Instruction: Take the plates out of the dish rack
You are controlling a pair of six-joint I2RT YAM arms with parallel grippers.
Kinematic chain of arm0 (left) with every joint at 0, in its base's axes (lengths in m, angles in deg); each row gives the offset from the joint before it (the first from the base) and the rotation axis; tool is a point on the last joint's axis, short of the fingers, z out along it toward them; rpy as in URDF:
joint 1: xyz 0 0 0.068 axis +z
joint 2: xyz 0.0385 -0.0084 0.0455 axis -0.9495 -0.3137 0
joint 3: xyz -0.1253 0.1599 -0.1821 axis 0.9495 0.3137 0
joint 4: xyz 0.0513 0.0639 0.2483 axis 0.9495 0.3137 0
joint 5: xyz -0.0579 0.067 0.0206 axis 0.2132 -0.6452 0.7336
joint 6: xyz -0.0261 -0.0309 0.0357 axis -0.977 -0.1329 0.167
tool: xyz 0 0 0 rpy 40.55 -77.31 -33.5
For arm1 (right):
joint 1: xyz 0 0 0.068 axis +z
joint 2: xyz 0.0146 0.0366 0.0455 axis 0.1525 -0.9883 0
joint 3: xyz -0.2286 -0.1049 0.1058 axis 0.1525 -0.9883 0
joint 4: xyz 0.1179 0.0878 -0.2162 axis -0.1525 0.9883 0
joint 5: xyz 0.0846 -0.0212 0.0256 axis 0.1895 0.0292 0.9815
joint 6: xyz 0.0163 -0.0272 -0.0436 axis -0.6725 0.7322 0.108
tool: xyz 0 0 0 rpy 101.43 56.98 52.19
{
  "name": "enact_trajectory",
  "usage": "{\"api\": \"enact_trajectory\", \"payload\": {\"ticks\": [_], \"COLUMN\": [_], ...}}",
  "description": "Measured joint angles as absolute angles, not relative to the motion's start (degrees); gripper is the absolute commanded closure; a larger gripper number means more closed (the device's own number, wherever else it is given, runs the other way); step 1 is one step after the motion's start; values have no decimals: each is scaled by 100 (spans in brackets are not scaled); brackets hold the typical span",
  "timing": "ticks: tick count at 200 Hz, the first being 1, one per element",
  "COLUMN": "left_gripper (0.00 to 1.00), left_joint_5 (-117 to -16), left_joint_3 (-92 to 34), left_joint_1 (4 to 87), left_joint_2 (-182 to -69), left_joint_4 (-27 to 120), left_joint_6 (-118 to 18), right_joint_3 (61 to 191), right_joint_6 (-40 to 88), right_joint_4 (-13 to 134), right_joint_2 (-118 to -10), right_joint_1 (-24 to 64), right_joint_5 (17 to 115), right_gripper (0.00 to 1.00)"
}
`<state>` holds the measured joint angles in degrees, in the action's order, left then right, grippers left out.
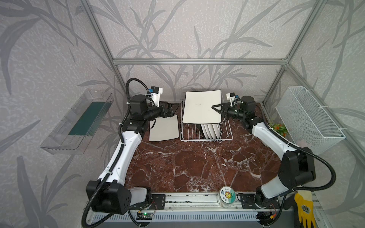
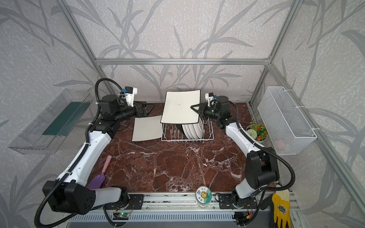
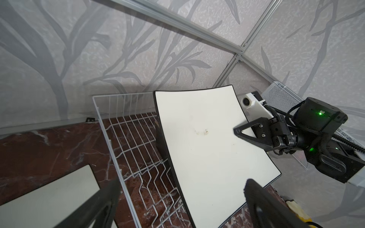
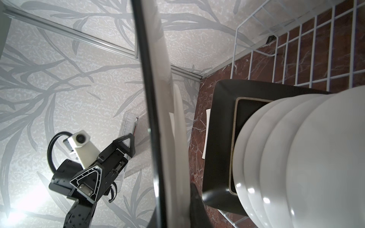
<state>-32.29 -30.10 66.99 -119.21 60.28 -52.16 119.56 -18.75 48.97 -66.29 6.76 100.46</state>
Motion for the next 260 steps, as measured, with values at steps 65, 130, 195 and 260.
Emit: {"api": "enact_trajectory", "payload": {"ticks": [65, 130, 195, 260], "left_gripper": [1, 9, 26, 45], "left_joint_5": [-2206, -1951, -1804, -1584], "left_joint_3": [-3010, -3027, -3027, -3003], "left_joint_1": [6611, 6102, 5883, 5879], "left_joint_2": [-12490, -12975, -13145, -13124], "left_joint_4": [5795, 5729, 5600, 4944], "left_joint_6": [-5896, -5955, -5959, -6309], "right_joint_3": [11884, 11742, 11613, 11532], "right_joint_6": [-1410, -1375, -1353, -1419], "right_joint_4": [4468, 4097, 3878, 3616], "right_joint_2": [-6461, -6445, -6448, -6459], "right_joint_1": [682, 850, 929, 929], "right_joint_5": [10265, 10345, 10470, 10575], "right_gripper": [100, 100, 100, 100]}}
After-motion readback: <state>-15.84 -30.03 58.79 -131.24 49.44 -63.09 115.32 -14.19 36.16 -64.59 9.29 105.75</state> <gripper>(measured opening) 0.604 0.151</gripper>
